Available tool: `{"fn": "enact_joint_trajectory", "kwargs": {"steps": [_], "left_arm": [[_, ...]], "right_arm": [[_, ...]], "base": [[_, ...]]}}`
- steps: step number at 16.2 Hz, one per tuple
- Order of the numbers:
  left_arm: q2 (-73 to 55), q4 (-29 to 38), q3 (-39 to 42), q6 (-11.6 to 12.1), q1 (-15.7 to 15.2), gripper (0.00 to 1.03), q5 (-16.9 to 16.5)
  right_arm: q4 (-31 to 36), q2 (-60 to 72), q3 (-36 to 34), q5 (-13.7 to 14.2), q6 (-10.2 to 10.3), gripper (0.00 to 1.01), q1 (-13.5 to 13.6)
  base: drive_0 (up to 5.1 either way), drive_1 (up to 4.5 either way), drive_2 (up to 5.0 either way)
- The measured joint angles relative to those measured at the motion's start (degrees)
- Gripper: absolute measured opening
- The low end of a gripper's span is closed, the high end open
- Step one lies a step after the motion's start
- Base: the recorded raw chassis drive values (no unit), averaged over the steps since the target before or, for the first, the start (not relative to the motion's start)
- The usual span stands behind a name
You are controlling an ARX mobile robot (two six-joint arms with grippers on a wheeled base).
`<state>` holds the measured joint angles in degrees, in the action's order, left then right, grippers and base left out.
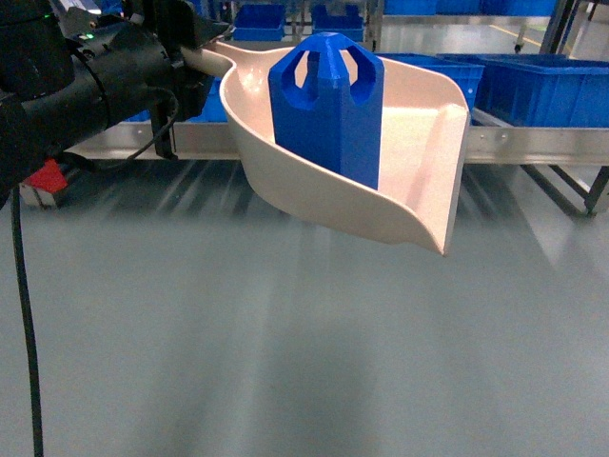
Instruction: Place part in tray to right shelf
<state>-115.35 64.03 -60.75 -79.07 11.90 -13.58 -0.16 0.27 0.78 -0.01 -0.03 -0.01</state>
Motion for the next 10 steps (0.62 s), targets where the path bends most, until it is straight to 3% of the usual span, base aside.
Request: {"fn": "enact_joint_trajectory", "kwargs": {"steps": [9,10], "left_arm": [[0.0,0.0,0.1,0.0,0.0,0.12,0.0],[0.0,0.0,0.1,0.0,0.0,0.12,0.0]], "right_arm": [[-0.2,0.0,0.0,0.0,0.0,0.98,0.0],[-0.2,0.0,0.0,0.0,0.0,0.98,0.0]], "base": [[0.0,0.0,0.0],[2.9,1.49,-4.2]]}}
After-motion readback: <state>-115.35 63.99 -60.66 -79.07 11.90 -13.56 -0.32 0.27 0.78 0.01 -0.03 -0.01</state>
